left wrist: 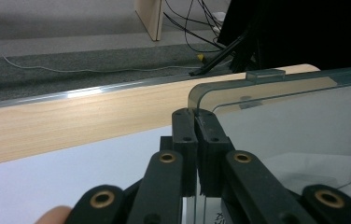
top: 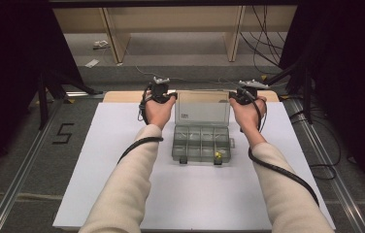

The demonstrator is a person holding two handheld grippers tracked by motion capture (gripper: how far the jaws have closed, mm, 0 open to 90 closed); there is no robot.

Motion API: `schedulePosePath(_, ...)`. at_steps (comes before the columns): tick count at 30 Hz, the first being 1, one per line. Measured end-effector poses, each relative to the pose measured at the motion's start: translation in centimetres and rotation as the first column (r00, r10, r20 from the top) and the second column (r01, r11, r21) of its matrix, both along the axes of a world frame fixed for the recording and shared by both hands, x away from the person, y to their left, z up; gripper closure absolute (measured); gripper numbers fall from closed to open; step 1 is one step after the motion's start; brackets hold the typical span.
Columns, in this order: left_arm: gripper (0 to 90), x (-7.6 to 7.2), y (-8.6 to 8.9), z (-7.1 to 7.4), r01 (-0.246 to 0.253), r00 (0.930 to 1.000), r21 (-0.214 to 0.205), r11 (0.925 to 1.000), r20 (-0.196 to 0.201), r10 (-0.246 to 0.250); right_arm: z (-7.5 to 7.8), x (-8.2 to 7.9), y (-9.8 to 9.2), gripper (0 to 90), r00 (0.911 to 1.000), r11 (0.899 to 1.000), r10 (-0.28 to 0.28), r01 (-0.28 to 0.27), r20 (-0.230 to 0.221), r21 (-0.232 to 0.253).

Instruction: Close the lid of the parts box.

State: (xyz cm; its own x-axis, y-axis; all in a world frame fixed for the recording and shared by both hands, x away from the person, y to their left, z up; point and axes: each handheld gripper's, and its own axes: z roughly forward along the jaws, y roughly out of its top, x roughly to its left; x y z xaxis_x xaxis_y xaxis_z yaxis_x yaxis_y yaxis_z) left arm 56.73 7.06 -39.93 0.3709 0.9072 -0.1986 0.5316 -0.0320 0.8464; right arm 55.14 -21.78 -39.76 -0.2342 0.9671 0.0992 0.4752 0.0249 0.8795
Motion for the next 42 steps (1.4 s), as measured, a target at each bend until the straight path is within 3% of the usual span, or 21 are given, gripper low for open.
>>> schedulePosePath(4, 86.1, 0.0, 0.1, 0.1, 0.01, 0.9999, 0.011, 0.9999, -0.002, -0.01, 0.0, -0.2, 0.1, 87.4, 0.9999, 1.0, -0.006, 0.007, 0.01, -0.005)
schedulePosePath(8, 79.5, 0.3, 0.2, 0.5, 0.008, 1.0, -0.029, 0.9995, 0.003, -0.008, 0.1, -0.5, 0.2, 87.6, 0.9998, 1.0, -0.007, 0.007, 0.017, -0.007)
schedulePosePath(14, 85.8, 0.2, -0.3, 0.8, -0.013, 0.9999, 0.036, 0.9993, 0.007, 0.013, 0.1, -0.7, 0.1, 87.4, 0.9998, 1.0, 0.001, -0.001, 0.02, -0.004)
schedulePosePath(22, 86.9, -0.7, -0.4, 1.2, -0.01, 0.9996, 0.072, 0.9974, 0.027, 0.009, 0.2, -1.6, 0.0, 87.3, 0.9992, 1.0, 0.012, -0.012, 0.038, 0.0)
schedulePosePath(42, 87.2, -3.2, -0.1, 1.6, 0.013, 0.9969, 0.094, 0.9954, 0.076, -0.021, 0.7, -4.3, -0.1, 87.4, 0.9968, 0.999, 0.042, -0.04, 0.069, -0.022)
